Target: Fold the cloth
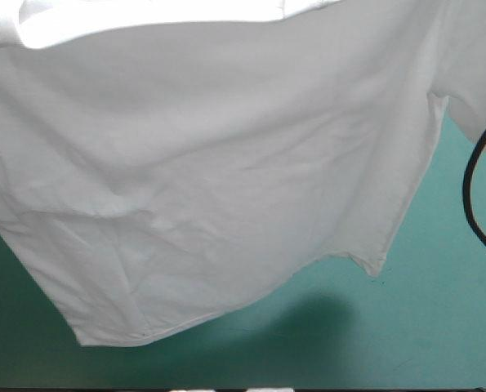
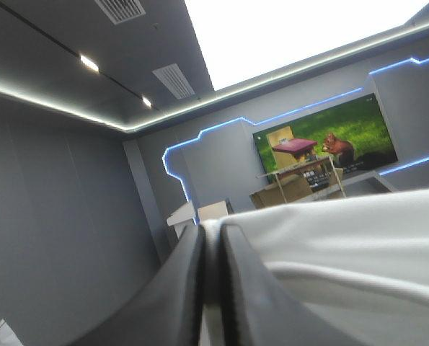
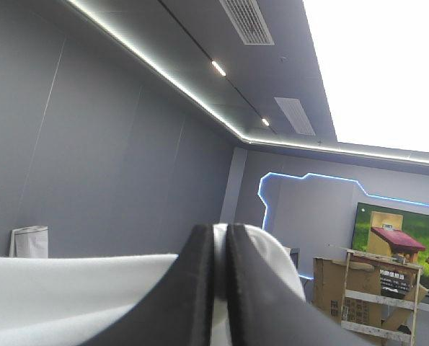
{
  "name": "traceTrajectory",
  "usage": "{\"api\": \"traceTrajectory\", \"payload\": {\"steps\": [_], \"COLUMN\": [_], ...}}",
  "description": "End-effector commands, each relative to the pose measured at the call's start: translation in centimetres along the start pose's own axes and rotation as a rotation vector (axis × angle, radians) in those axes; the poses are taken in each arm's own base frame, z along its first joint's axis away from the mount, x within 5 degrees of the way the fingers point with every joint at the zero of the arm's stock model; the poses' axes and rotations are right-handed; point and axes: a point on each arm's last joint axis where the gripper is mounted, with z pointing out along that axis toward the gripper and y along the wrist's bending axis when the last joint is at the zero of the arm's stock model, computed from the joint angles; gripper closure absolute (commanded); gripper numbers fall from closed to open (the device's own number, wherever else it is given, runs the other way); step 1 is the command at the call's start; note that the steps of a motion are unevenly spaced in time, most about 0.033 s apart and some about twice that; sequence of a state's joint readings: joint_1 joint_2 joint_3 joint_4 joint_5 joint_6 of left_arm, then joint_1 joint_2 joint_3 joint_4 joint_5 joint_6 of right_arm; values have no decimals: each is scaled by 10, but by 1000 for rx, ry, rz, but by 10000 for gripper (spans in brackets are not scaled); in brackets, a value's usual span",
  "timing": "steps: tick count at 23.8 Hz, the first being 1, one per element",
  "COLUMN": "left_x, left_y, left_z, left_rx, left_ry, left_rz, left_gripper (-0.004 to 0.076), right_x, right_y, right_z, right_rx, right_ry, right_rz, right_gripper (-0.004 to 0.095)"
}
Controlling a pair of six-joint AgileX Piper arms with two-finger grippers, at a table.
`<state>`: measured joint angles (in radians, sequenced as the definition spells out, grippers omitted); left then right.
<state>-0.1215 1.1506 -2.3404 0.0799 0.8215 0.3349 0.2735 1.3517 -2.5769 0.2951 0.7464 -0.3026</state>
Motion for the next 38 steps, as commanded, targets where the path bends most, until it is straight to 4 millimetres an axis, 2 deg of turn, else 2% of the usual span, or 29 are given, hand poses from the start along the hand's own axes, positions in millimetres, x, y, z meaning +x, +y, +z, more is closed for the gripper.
{"api": "traceTrajectory", "payload": {"steps": [1,4,7,12,17,18,19,20,21,22,23,24,25,27,28,29,30,31,32,33,34,35,37,38], "left_x": [2,16,42,116,189,222,237,273,290,323,336,366,378,435,446,459,467,475,478,479,481,480,472,464], "left_y": [-2,-9,-22,-56,-91,-106,-113,-131,-140,-156,-161,-175,-180,-202,-204,-209,-209,-208,-205,-200,-196,-191,-180,-176], "left_z": [12,31,61,127,173,191,199,215,223,237,242,253,257,267,268,268,270,271,271,272,272,272,272,272], "left_rx": [0,26,69,158,226,245,255,278,288,299,296,290,287,289,285,283,272,251,235,209,197,192,186,189], "left_ry": [-24,45,156,378,530,566,580,600,612,622,614,604,599,622,628,637,633,625,628,623,629,639,664,676], "left_rz": [-7,-4,0,14,13,16,12,-17,-27,-56,-63,-68,-69,-67,-74,-99,-107,-135,-157,-192,-207,-206,-200,-200], "left_gripper": [705,705,705,705,705,705,705,705,705,705,705,705,705,705,704,696,672,595,533,412,297,180,104,92], "right_x": [3,26,57,139,247,294,312,358,382,426,442,478,490,541,547,556,560,561,561,559,555,545,528,516], "right_y": [-2,-4,-6,-11,-13,-13,-13,-13,-13,-12,-12,-12,-12,-11,-10,-9,-8,-8,-8,-9,-9,-9,-12,-15], "right_z": [7,27,51,101,146,163,168,180,184,191,193,196,197,193,193,191,190,190,190,190,191,191,190,191], "right_rx": [7,-1,-7,-1,7,13,18,32,38,54,62,89,102,121,121,121,124,124,124,124,118,108,101,101], "right_ry": [-17,49,126,319,516,564,573,596,612,618,610,579,558,558,564,578,584,583,583,579,590,612,646,652], "right_rz": [-9,2,20,61,108,119,120,127,127,122,110,97,85,58,58,68,82,80,80,78,75,82,100,111], "right_gripper": [925,925,925,925,925,925,925,925,925,925,925,925,924,919,909,845,728,473,363,184,104,81,116,136]}}
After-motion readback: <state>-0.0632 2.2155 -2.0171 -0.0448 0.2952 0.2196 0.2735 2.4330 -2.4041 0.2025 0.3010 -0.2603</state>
